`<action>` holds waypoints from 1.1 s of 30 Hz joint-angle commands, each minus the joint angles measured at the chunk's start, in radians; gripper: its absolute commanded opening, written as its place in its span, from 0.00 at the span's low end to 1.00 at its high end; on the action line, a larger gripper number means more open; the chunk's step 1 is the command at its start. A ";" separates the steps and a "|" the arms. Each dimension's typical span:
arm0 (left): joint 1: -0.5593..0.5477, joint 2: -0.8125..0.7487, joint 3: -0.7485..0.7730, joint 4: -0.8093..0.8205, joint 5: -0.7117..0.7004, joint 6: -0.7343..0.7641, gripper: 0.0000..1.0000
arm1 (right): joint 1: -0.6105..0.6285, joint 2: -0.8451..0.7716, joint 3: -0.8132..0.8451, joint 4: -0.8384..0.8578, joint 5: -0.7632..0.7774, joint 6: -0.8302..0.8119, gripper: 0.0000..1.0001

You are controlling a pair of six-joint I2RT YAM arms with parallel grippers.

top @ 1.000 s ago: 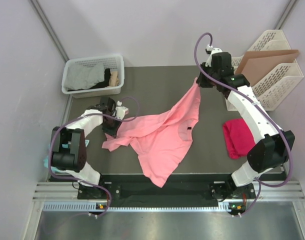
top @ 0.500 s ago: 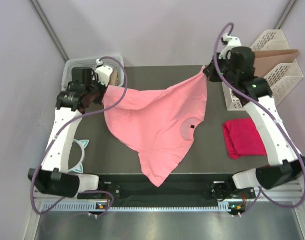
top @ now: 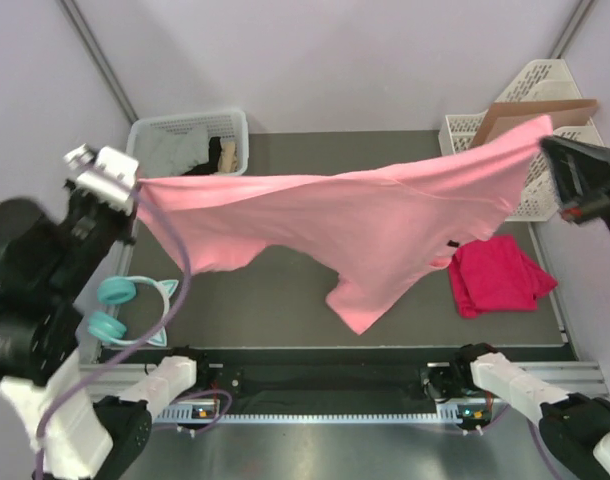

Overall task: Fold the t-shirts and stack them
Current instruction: Flatten the tshirt out

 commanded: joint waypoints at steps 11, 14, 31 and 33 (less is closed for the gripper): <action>-0.001 -0.157 -0.410 0.090 0.009 0.094 0.00 | -0.003 0.064 -0.074 -0.051 0.210 0.023 0.00; -0.001 -0.130 -0.594 0.226 -0.006 0.118 0.00 | -0.005 0.136 -0.154 0.031 0.262 0.001 0.00; 0.002 0.469 -0.638 0.749 -0.345 0.292 0.00 | -0.112 0.747 -0.100 0.158 0.227 -0.036 0.00; 0.002 0.509 -0.620 0.763 -0.363 0.315 0.00 | -0.112 0.762 -0.120 0.169 0.230 -0.033 0.00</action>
